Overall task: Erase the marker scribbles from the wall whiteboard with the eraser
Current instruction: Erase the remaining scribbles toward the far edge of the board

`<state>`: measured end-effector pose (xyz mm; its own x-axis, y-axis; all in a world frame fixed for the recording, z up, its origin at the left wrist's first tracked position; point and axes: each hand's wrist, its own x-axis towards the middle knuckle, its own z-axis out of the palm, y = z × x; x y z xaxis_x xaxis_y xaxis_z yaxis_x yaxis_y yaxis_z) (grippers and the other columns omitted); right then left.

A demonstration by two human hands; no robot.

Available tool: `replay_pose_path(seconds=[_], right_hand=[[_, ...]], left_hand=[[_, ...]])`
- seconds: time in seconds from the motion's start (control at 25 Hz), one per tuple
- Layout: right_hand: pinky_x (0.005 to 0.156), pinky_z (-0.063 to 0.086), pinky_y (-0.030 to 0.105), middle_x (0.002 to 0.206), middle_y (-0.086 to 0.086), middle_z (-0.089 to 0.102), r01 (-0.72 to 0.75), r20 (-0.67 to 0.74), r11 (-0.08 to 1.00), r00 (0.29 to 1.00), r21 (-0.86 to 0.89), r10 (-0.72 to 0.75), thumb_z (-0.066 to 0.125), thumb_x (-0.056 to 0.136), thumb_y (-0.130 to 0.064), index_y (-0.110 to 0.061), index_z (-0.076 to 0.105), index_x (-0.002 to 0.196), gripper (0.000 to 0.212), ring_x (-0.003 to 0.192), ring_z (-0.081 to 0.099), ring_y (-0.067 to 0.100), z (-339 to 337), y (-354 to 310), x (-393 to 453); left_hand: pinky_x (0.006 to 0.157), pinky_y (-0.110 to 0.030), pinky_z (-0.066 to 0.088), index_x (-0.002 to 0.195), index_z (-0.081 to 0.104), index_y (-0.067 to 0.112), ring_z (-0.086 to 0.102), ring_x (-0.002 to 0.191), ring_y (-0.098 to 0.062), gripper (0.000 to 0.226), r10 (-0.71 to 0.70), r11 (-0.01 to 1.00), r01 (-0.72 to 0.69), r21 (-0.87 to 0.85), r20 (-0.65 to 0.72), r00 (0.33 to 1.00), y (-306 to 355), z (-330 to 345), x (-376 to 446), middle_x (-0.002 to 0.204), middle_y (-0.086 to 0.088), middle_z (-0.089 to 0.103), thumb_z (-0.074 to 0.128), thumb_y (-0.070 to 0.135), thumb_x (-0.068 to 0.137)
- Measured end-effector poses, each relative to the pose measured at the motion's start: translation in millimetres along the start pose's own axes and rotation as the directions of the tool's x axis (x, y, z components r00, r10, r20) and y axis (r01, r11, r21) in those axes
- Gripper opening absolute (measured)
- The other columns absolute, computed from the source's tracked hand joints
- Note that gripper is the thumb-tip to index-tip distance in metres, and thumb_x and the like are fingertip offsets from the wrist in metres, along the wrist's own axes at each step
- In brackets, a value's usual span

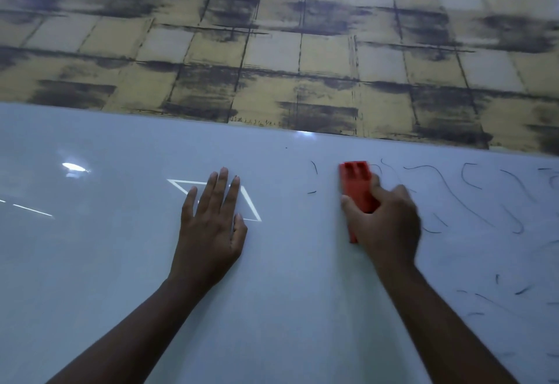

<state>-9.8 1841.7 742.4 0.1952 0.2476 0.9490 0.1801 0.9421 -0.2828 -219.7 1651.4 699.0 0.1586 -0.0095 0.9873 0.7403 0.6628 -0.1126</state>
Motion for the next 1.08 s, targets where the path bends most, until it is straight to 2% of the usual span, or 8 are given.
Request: replay_pose_path(seconds=[0.16,0.32,0.44,0.6,0.72,0.84,0.96,1.08], right_hand=[[0.076,0.054,0.032,0.101,0.003,0.052,0.295,0.071,0.956,0.953,0.004,-0.294,0.064,0.088,-0.059,-0.023,0.050,0.150,0.073,0.093,0.053,0.019,38.2,-74.9,-17.6],[0.080,0.057,0.033,0.107,0.002,0.058,0.426,0.129,0.904,0.899,-0.038,-0.419,0.061,0.088,-0.066,-0.026,0.046,0.151,0.076,0.093,0.057,0.016,40.1,-78.7,-10.8],[0.075,0.055,0.038,0.099,0.005,0.051,0.319,0.135,0.940,0.943,-0.121,-0.303,0.062,0.088,-0.065,-0.026,0.050,0.148,0.073,0.091,0.059,0.026,21.9,-52.7,22.5],[0.066,0.045,0.034,0.089,0.012,0.054,0.055,-0.068,0.991,0.996,-0.121,-0.064,0.068,0.087,-0.060,-0.011,0.063,0.136,0.069,0.074,0.053,0.027,-8.0,4.9,53.9],[0.070,0.045,0.036,0.101,0.023,0.065,-0.084,-0.136,0.992,0.988,-0.090,0.071,0.071,0.086,-0.057,-0.005,0.064,0.135,0.073,0.081,0.061,0.034,-20.6,34.8,53.2],[0.077,0.050,0.043,0.110,0.025,0.066,-0.190,-0.143,0.981,0.973,-0.034,0.183,0.072,0.086,-0.056,-0.004,0.065,0.134,0.071,0.093,0.065,0.041,-18.7,29.9,51.1],[0.074,0.043,0.036,0.106,0.020,0.066,-0.165,-0.065,0.986,0.984,0.011,0.165,0.074,0.084,-0.057,-0.011,0.069,0.129,0.065,0.093,0.064,0.037,-4.4,-8.1,48.0],[0.072,0.046,0.034,0.096,0.009,0.056,0.064,0.091,0.998,0.994,0.002,-0.064,0.072,0.084,-0.061,-0.025,0.063,0.139,0.066,0.087,0.059,0.029,23.6,-70.5,27.2]], left_hand=[[0.131,-0.058,0.020,0.167,0.031,0.010,0.017,0.164,-0.026,0.067,-0.009,1.000,0.009,-0.012,0.011,1.000,-1.1,3.2,0.6,0.176,-0.011,0.020,0.034,0.033,0.104],[0.130,-0.060,0.023,0.167,0.030,0.010,0.018,0.164,-0.027,0.068,-0.006,1.000,0.007,-0.022,0.021,1.000,-1.3,0.6,1.7,0.176,-0.011,0.020,0.031,0.036,0.104],[0.128,-0.060,0.028,0.166,0.031,0.010,0.020,0.163,-0.026,0.067,0.001,1.000,-0.001,-0.029,0.004,1.000,-2.3,-0.1,-0.3,0.176,-0.010,0.021,0.032,0.034,0.104],[0.128,-0.060,0.029,0.166,0.033,0.009,0.022,0.163,-0.027,0.066,-0.003,0.999,0.003,-0.036,-0.006,1.000,-1.7,0.0,-1.0,0.175,-0.011,0.024,0.033,0.032,0.104],[0.128,-0.060,0.028,0.165,0.034,0.007,0.023,0.162,-0.028,0.066,0.000,1.000,0.000,-0.029,-0.019,1.000,0.1,0.1,-0.6,0.174,-0.013,0.025,0.034,0.031,0.104],[0.129,-0.060,0.025,0.166,0.031,0.008,0.020,0.164,-0.028,0.067,-0.009,1.000,0.009,-0.015,-0.005,1.000,0.4,0.9,-1.7,0.176,-0.013,0.021,0.031,0.032,0.104],[0.129,-0.061,0.025,0.167,0.029,0.008,0.018,0.164,-0.028,0.067,-0.013,1.000,0.013,-0.024,0.005,1.000,0.8,1.9,-2.3,0.176,-0.012,0.019,0.029,0.032,0.104],[0.128,-0.061,0.026,0.166,0.031,0.008,0.020,0.164,-0.028,0.067,-0.015,0.999,0.015,-0.041,0.012,1.000,0.8,-0.2,-1.3,0.176,-0.013,0.021,0.027,0.034,0.105]])
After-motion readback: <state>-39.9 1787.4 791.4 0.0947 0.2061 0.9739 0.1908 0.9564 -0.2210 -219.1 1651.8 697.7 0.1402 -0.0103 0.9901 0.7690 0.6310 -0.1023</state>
